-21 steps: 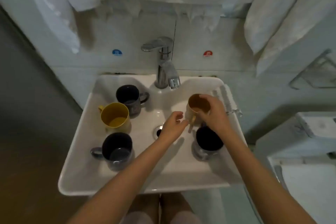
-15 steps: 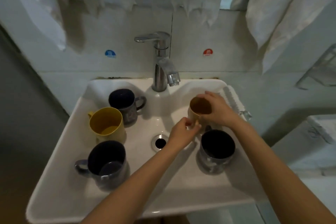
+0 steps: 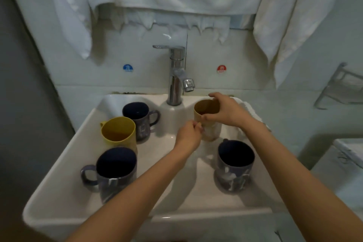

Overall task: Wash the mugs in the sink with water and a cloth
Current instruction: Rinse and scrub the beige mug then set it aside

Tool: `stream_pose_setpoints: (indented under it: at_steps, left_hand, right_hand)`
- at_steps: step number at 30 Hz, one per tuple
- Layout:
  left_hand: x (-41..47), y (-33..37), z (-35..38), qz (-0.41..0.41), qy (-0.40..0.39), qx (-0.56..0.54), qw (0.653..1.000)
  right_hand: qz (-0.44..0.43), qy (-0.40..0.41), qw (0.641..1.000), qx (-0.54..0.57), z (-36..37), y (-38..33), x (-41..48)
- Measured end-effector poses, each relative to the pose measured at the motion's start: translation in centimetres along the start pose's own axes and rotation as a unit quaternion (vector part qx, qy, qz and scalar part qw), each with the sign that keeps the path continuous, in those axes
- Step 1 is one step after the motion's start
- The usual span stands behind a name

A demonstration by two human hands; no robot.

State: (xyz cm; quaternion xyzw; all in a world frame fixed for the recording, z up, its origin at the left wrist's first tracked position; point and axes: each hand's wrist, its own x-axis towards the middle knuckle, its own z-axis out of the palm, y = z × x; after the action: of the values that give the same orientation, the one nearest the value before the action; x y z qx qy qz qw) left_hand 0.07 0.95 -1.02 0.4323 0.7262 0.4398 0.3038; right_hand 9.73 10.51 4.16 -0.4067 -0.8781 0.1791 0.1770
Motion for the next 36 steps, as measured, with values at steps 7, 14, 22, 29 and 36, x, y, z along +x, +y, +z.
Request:
stream_pose_setpoints:
  at_steps: [7, 14, 22, 29, 36]
  left_hand:
    - [-1.0, -0.8, -3.9, -0.010, 0.066, -0.085, 0.994]
    - [-1.2, -2.3, -4.3, -0.049, 0.061, -0.138, 0.987]
    - [-1.2, -3.0, -4.3, -0.059, 0.037, -0.151, 0.986]
    - [-1.2, -2.8, -4.3, -0.091, 0.021, -0.246, 0.965]
    - [-1.5, -2.4, -4.4, -0.104, 0.015, -0.247, 0.963]
  right_hand:
    - [-0.079, 0.054, 0.991, 0.095, -1.8, -4.3, 1.4]
    - [-0.191, 0.060, 0.978, 0.064, -2.7, -7.0, 3.6]
    - [-0.229, 0.013, 0.965, 0.127, -3.1, -11.0, 4.6]
    - [-0.226, 0.039, 0.959, 0.170, -3.1, -11.0, 5.0]
    - [-0.216, 0.067, 0.955, 0.191, -1.8, -10.8, 5.5]
